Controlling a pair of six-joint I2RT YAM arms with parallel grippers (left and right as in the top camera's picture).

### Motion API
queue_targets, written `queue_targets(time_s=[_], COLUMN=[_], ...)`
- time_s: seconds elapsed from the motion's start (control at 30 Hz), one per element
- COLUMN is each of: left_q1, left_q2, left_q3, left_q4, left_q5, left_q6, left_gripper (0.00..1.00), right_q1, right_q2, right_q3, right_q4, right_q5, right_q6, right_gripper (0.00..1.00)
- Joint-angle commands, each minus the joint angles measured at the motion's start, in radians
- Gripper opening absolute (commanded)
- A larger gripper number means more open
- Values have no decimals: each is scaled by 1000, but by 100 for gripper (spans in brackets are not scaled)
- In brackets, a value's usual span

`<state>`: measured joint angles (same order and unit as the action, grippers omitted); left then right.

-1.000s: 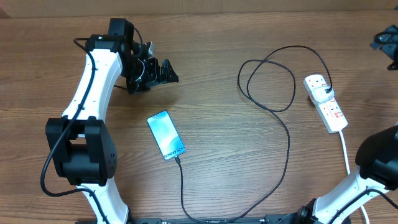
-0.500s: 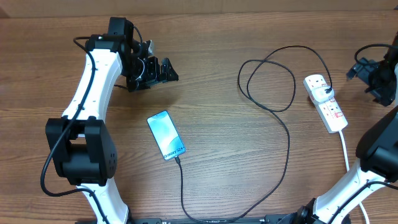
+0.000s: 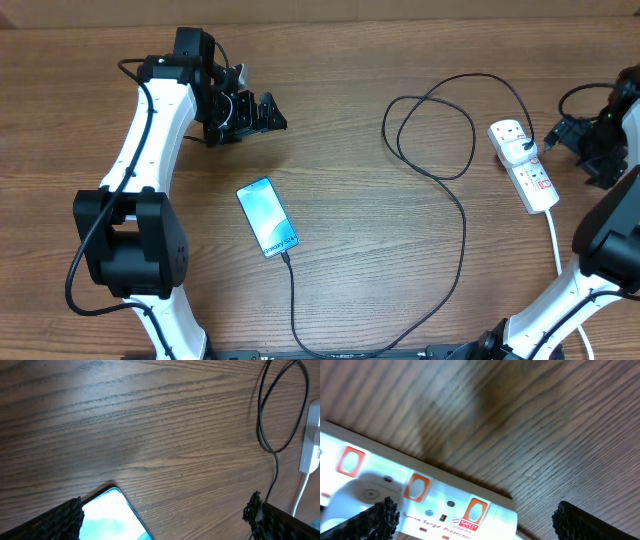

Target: Plug charger to phone and switch on socket

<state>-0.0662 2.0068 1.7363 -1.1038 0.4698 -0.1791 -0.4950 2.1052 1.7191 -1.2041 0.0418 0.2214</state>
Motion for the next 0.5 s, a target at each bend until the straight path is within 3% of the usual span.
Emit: queue_targets(time_s=[0.0, 0.47], left_q1=[-7, -7], left_q2=[-27, -27], left_q3=[23, 23], left_q4=[4, 5], left_q5=[-8, -8], left_q6=[27, 27], left_gripper=[100, 100], right_q1=[3, 3], right_q2=[-14, -14], right_q3=[-23, -46], right_q4=[5, 16], right_q5=[8, -10], right_q6=[-18, -22], right_gripper=[100, 100])
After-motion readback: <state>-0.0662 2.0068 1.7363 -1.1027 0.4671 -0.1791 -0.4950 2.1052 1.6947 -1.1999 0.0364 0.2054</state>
